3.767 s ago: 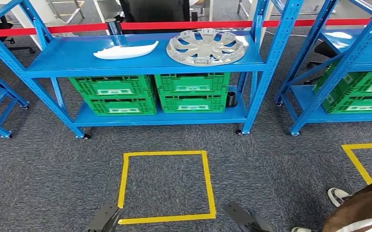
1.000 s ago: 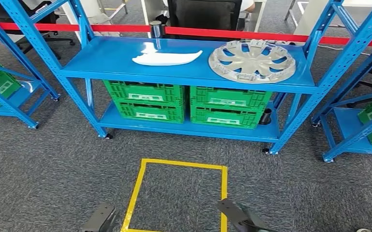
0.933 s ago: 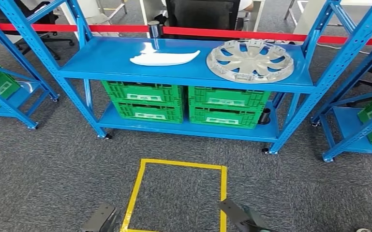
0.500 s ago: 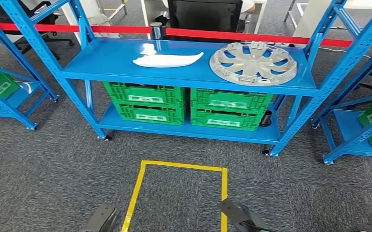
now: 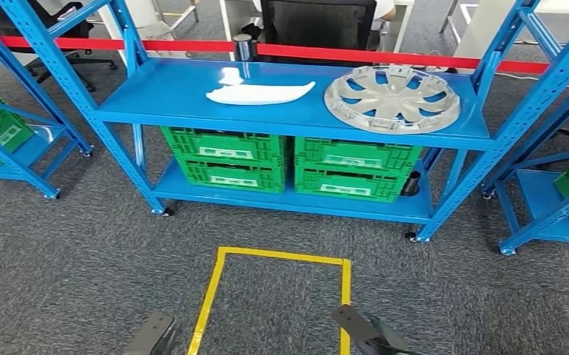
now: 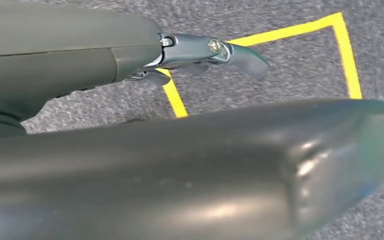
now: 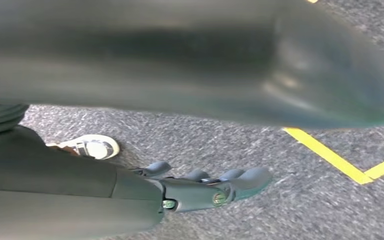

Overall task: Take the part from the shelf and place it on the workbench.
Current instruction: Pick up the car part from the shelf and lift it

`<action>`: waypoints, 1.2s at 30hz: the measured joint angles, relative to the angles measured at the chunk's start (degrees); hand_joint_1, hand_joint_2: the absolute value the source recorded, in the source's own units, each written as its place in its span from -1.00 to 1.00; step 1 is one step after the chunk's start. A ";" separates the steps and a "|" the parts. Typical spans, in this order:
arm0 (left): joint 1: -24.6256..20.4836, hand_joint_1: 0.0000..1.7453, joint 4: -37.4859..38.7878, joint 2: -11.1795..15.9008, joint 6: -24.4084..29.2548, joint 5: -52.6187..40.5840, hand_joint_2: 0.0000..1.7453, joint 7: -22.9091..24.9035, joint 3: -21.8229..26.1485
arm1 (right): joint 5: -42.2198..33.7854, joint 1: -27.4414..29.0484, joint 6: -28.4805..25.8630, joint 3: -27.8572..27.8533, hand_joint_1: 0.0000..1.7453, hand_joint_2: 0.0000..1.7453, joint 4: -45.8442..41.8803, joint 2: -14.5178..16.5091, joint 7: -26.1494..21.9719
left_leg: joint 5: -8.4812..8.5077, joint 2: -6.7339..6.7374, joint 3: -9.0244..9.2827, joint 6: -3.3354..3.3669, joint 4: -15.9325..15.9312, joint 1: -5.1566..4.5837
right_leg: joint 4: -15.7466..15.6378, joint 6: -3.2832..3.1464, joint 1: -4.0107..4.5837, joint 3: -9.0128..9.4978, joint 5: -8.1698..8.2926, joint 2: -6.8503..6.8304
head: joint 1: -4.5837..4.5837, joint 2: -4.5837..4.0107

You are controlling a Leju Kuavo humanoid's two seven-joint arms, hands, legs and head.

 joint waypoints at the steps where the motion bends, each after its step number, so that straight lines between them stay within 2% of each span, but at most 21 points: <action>1: -0.18 -1.00 -0.19 0.03 0.00 -0.24 -1.00 -0.33 -0.01 | -0.07 0.08 -0.01 -0.03 -1.00 -1.00 0.00 -0.02 -0.03 | -0.09 0.03 0.02 -0.34 0.00 0.08 | -0.14 -0.36 -0.02 0.07 0.03 -0.01 | 0.00 0.00; 3: -0.97 -1.00 -0.71 0.09 0.04 -0.69 -1.00 -0.97 -0.03 | -0.15 0.07 -0.04 -0.10 -1.00 -1.00 0.00 -0.04 -0.13 | -1.48 0.21 -0.84 -1.06 2.13 0.22 | -0.45 -1.08 -0.15 0.39 0.09 -0.07 | -0.08 0.01; 6: -2.37 -1.00 -1.42 0.13 0.10 -0.98 -1.00 -1.39 -0.09 | -0.11 0.07 0.09 -0.16 -1.00 -1.00 0.00 -0.03 -0.12 | -6.34 0.40 -6.01 -1.77 12.79 0.41 | -0.55 -1.61 -0.21 0.70 -0.07 -0.28 | -0.21 0.00; 7: -2.60 -1.00 -1.59 0.13 0.11 -1.02 -1.00 -1.41 -0.11 | -0.09 0.09 0.15 -0.17 -1.00 -1.00 0.00 -0.03 -0.10 | -7.06 0.41 -7.58 -1.86 15.73 0.45 | -0.54 -1.67 -0.20 0.77 -0.13 -0.28 | -0.21 0.00; 8: -2.74 -1.00 -1.75 0.13 0.11 -1.08 -1.00 -1.42 -0.14 | -0.08 0.11 0.15 -0.18 -1.00 -1.00 0.00 -0.03 -0.08 | -6.61 0.41 -8.18 -1.87 16.64 0.48 | -0.53 -1.68 -0.19 0.88 -0.19 -0.23 | -0.21 0.00; 9: -2.85 -1.00 -1.89 0.13 0.12 -1.20 -1.00 -1.48 -0.15 | -0.08 0.12 0.16 -0.19 -1.00 -1.00 0.00 -0.03 -0.06 | -5.03 0.41 -7.65 -1.79 15.17 0.50 | -0.53 -1.63 -0.20 1.05 -0.27 -0.14 | -0.21 0.00; 11: -3.18 -1.00 -2.16 0.14 0.16 -1.58 -1.00 -1.67 -0.18 | -0.13 0.11 0.21 -0.22 -1.00 -1.00 0.00 -0.02 -0.04 | -0.72 0.46 -4.26 -1.43 7.56 0.50 | -0.52 -1.35 -0.17 1.49 -0.51 -0.01 | -0.21 0.01; 13: -3.66 -1.00 -2.38 0.11 0.19 -2.01 -1.00 -1.84 -0.19 | -0.32 0.11 0.22 -0.29 -1.00 -1.00 0.00 -0.02 -0.04 | 1.12 0.46 -1.57 -0.89 1.54 0.33 | -0.42 -0.80 0.02 1.58 -0.74 -0.01 | -0.18 0.01; 16: -3.94 -1.00 -2.64 0.01 0.17 -2.64 -1.00 -1.82 -0.20 | -0.56 0.18 0.10 -0.37 -1.00 -1.00 0.01 -0.02 -0.14 | 0.99 0.39 -1.12 0.16 0.15 0.15 | -0.54 0.25 0.04 1.43 -0.75 -0.03 | -0.08 0.02; 18: -4.02 -1.00 -2.81 -0.05 0.13 -2.96 -1.00 -1.72 -0.22 | -0.61 0.18 0.02 -0.40 -1.00 -1.00 0.01 -0.03 -0.20 | 1.12 0.41 -0.89 0.94 -0.29 0.27 | 0.92 0.90 -0.05 0.79 -1.70 0.00 | -0.06 0.01; 19: -4.09 -1.00 -2.89 -0.13 0.10 -3.08 -1.00 -1.68 -0.23 | -0.62 0.17 -0.01 -0.42 -1.00 -1.00 0.01 -0.04 -0.20 | 1.16 0.45 -0.75 1.27 -0.48 0.36 | 3.30 1.13 -0.09 -0.36 -2.95 0.02 | -0.04 0.01; 21: -4.16 -1.00 -2.96 -0.26 0.09 -3.20 -1.00 -1.63 -0.26 | -0.62 0.27 -0.02 -0.44 -1.00 -1.00 0.02 -0.05 -0.20 | 0.99 0.50 -0.64 1.67 -0.50 0.30 | 10.59 1.44 -0.11 -4.26 -5.99 0.03 | -0.02 0.01; 22: -4.14 -1.00 -2.96 -0.33 0.09 -3.24 -1.00 -1.61 -0.28 | -0.62 0.37 -0.01 -0.44 -1.00 -1.00 0.02 -0.06 -0.19 | 0.90 0.49 -0.56 1.75 -0.48 0.27 | 13.67 1.54 -0.13 -6.09 -6.79 0.02 | -0.02 0.01; 23: -4.11 -1.00 -2.96 -0.37 0.09 -3.29 -1.00 -1.59 -0.33 | -0.61 0.46 0.01 -0.45 -1.00 -1.00 0.02 -0.07 -0.17 | 0.79 0.46 -0.44 1.78 -0.47 0.25 | 15.08 1.61 -0.14 -7.16 -6.58 0.02 | -0.02 0.01; 24: -4.09 -1.00 -2.97 -0.42 0.09 -3.39 -1.00 -1.62 -0.40 | -0.59 0.49 0.04 -0.45 -1.00 -1.00 0.02 -0.07 -0.15 | 0.64 0.42 -0.24 1.73 -0.46 0.25 | 14.32 1.62 -0.16 -7.15 -5.30 0.02 | -0.02 0.01; 25: -4.08 -1.00 -3.01 -0.47 0.09 -3.52 -1.00 -1.78 -0.48 | -0.56 0.48 0.06 -0.46 -1.00 -1.00 0.02 -0.07 -0.13 | 0.43 0.37 0.06 1.61 -0.44 0.28 | 11.45 1.59 -0.20 -6.03 -3.17 0.01 | -0.01 0.01; 26: -4.09 -1.00 -3.09 -0.52 0.09 -3.70 -1.00 -2.01 -0.54 | -0.53 0.43 0.08 -0.46 -1.00 -1.00 0.02 -0.08 -0.11 | 0.17 0.34 0.41 1.43 -0.39 0.30 | 7.50 1.52 -0.24 -4.34 -0.95 0.01 | -0.01 0.01; 28: -4.21 -1.00 -3.43 -0.62 0.30 -4.40 -1.00 -3.27 -0.63 | -0.48 0.29 0.18 -0.45 -1.00 -1.00 0.02 -0.09 -0.11 | -0.39 0.29 0.88 0.83 -0.22 0.15 | 1.17 1.03 -0.12 -1.33 1.31 0.05 | -0.02 0.01; 33: -5.17 -1.00 -5.91 -0.62 2.27 -7.15 -1.00 -7.69 -1.43 | -0.30 0.19 0.37 -0.46 -1.00 -1.00 0.03 -0.15 -0.19 | -1.64 0.35 0.76 -0.89 0.85 0.28 | -0.58 -1.01 0.07 -0.11 0.77 0.13 | -0.10 0.01; 34: -5.43 -1.00 -6.63 -0.61 2.72 -7.69 -1.00 -8.27 -1.52 | -0.22 0.15 0.42 -0.46 -1.00 -1.00 0.02 -0.15 -0.22 | -2.73 0.40 -0.22 -1.20 3.00 0.34 | -0.73 -1.35 -0.06 0.19 0.70 0.10 | -0.14 0.02; 36: -5.83 -1.00 -7.88 -0.60 3.24 -8.52 -1.00 -8.79 -1.60 | -0.09 0.14 0.54 -0.46 -1.00 -1.00 0.03 -0.15 -0.22 | -5.76 0.47 -4.11 -1.60 10.36 0.47 | -0.77 -1.73 -0.10 0.62 0.36 0.01 | -0.21 0.02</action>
